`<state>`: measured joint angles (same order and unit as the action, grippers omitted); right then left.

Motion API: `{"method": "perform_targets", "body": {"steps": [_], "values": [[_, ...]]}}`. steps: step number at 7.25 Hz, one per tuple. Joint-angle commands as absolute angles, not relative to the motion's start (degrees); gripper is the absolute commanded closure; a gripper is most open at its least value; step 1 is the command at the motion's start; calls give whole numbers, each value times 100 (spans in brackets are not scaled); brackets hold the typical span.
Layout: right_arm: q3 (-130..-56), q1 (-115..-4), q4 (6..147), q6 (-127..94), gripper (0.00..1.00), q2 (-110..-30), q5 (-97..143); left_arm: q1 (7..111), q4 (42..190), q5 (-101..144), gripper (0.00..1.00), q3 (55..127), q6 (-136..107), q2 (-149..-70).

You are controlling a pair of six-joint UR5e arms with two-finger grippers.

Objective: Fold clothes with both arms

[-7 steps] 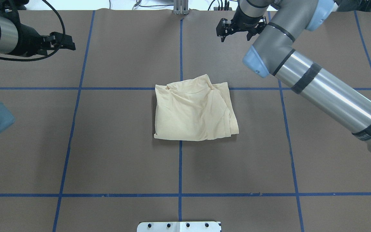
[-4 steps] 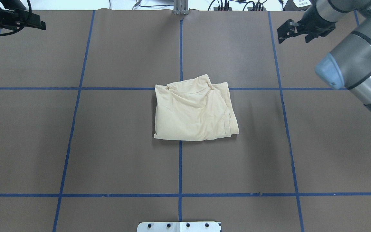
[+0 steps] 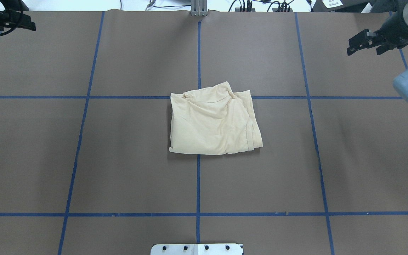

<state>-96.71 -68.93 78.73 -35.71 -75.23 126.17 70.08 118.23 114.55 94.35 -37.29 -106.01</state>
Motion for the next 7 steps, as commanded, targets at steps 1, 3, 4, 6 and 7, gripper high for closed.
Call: {"method": "perform_targets", "body": {"steps": [1, 3, 4, 6, 7], "values": [[-9633, -7074, 7901, -3507, 0, -7795, 12447, 7495, 10983, 11478, 1, 9202, -2211, -10565], [-9694, -7522, 8154, -2537, 0, -8111, 12620, 7707, 10776, 11496, 1, 9176, -1305, -10241], [-9712, -7741, 8478, -1757, 0, -8252, 12621, 7917, 10697, 11783, 1, 9167, -909, -9978], [-9843, -8364, 9740, -210, 0, -8271, 12691, 8356, 10250, 12453, 1, 9167, 241, -9739], [-9966, -8611, 10452, 398, 0, -8279, 12718, 8628, 9961, 12454, 1, 9167, 629, -9703]]}}
